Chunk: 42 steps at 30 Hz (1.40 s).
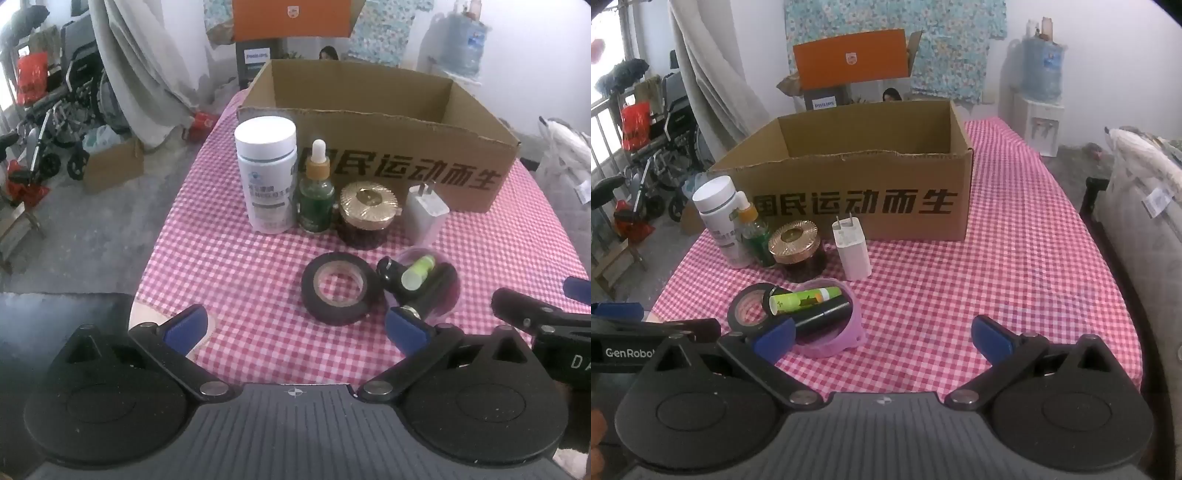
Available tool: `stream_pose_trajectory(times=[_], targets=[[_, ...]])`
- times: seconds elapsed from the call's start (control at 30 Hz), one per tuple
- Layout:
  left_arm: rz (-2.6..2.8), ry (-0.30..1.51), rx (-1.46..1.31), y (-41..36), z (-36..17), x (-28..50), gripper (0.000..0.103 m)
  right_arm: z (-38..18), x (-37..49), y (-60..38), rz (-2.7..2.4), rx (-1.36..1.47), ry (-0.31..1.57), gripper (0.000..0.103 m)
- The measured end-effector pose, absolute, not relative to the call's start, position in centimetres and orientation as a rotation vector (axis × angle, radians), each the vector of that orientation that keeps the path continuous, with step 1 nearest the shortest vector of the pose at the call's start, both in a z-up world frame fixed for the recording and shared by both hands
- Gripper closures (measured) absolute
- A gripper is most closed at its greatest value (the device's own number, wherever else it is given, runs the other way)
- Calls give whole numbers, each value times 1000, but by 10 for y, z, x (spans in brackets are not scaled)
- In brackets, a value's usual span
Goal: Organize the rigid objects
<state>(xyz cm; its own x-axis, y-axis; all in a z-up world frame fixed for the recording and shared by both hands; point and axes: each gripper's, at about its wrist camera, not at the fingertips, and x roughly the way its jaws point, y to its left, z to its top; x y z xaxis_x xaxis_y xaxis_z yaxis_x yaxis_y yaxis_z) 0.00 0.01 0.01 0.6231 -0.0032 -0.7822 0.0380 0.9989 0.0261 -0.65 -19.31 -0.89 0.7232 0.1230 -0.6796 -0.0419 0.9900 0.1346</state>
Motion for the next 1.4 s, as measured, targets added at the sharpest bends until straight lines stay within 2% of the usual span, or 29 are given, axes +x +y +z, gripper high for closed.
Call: stream_pose_trajectory(times=[1.4], targets=[[-29,915,37,3,-5,1,0,-9,-5,-189,101,77,737,0]])
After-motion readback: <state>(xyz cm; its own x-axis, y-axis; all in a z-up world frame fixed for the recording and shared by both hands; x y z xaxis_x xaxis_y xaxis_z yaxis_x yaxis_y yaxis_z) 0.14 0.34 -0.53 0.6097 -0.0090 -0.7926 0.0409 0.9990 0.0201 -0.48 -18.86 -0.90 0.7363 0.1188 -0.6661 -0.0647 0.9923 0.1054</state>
